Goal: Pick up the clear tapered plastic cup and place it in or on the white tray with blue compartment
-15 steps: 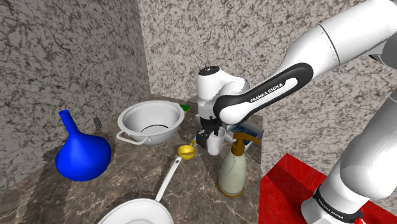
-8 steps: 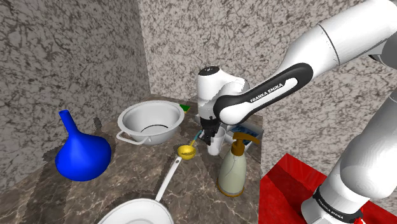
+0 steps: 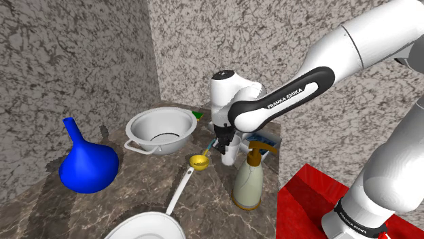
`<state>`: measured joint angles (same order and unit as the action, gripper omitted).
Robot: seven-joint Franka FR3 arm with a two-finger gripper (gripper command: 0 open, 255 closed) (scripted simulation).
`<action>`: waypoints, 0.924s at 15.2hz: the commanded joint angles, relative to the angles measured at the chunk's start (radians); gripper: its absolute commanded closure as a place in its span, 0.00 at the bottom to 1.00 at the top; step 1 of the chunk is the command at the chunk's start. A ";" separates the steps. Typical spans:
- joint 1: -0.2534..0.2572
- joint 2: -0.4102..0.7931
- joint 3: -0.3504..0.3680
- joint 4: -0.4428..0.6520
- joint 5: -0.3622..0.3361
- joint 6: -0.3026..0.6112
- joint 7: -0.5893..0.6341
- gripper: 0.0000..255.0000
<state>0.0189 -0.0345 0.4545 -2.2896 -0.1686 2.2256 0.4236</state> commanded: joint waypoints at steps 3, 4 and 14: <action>0.001 -0.029 -0.001 0.022 0.021 -0.046 -0.019 1.00; 0.001 -0.037 -0.002 0.028 0.026 -0.058 -0.025 1.00; 0.004 -0.099 -0.010 0.105 0.066 -0.189 -0.068 1.00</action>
<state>0.0221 -0.1304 0.4447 -2.1957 -0.1047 2.0513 0.3582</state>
